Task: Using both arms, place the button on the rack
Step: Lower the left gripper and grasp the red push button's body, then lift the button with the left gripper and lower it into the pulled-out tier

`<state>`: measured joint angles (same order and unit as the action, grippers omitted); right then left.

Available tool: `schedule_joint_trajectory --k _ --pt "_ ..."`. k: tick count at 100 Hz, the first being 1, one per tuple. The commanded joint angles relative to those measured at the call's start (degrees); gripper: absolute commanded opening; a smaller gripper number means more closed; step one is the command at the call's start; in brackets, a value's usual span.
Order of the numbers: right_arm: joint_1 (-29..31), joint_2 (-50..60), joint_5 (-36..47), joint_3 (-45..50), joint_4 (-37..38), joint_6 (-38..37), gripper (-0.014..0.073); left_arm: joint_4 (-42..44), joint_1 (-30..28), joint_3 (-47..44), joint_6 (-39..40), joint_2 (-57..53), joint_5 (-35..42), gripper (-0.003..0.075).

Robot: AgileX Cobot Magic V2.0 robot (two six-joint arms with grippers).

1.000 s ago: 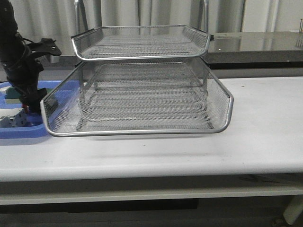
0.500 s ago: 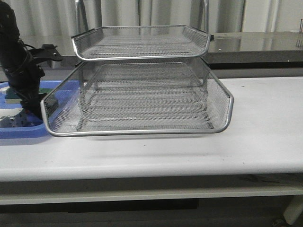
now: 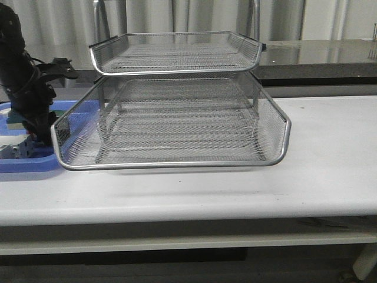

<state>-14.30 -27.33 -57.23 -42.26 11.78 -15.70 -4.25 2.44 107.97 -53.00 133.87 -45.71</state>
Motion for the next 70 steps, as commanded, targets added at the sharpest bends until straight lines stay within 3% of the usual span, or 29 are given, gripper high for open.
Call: schedule_joint_trajectory --k 1,29,70 --pt "0.29 -0.43 3.26 -1.85 1.64 0.12 -0.0067 -0.77 0.31 1.44 0.16 -4.01 1.66 0.0076" --pt "0.29 -0.43 3.26 -1.85 1.64 0.12 -0.0067 -0.77 0.31 4.44 0.16 -7.22 -1.80 0.0060" --pt "0.29 -0.43 3.26 -1.85 1.64 0.12 -0.0067 1.11 0.20 7.67 2.28 -15.27 -15.92 0.0060"
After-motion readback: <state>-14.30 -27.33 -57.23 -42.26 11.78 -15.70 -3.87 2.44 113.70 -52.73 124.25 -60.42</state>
